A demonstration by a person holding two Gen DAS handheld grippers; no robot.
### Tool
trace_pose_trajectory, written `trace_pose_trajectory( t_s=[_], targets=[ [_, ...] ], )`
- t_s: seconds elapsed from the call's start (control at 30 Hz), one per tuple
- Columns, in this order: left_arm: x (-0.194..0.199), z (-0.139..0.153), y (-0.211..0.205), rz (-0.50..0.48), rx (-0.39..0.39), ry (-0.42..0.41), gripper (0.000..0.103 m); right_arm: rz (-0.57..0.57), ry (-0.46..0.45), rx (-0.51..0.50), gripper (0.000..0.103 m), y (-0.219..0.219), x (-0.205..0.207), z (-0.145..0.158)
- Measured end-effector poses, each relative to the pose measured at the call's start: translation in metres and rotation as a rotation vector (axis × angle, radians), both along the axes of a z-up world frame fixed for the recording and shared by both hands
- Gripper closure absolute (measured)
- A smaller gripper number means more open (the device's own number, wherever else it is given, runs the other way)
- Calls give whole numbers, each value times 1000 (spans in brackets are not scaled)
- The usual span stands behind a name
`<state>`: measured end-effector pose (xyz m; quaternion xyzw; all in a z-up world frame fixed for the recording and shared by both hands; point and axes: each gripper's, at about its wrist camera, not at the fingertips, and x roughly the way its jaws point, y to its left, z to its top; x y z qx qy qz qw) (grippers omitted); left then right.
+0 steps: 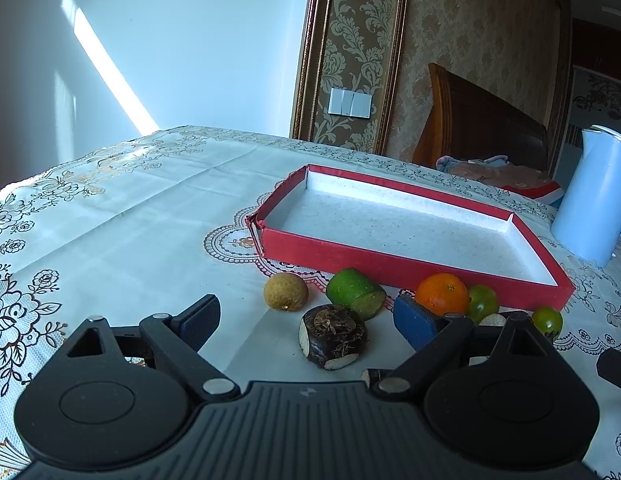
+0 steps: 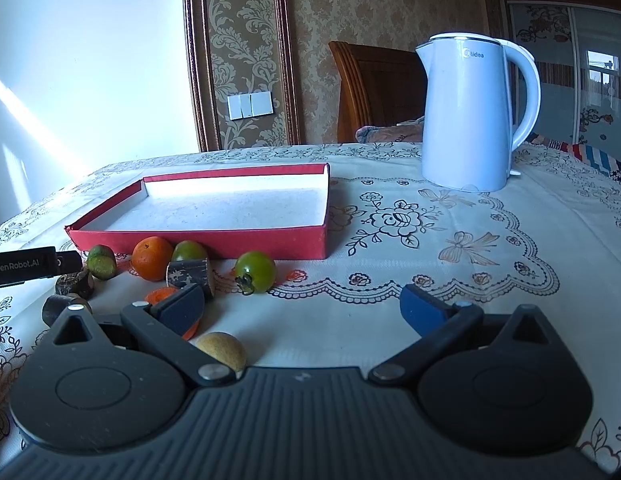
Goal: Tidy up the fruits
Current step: 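Move both tools toward the fruits lying in front of the red tray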
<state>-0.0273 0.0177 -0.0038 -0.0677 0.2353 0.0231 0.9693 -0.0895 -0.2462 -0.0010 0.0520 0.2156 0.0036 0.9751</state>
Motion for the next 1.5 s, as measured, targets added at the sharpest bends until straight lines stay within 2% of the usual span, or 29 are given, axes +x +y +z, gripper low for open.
trace_pose_trajectory(
  t_s=[1.17, 1.5],
  targets=[
    [-4, 1, 3, 11, -15, -4, 9, -3, -3, 4, 0, 0, 0, 0],
    [-16, 2, 9, -23, -31, 2, 9, 11, -6, 25, 0, -3, 0, 0]
  ],
)
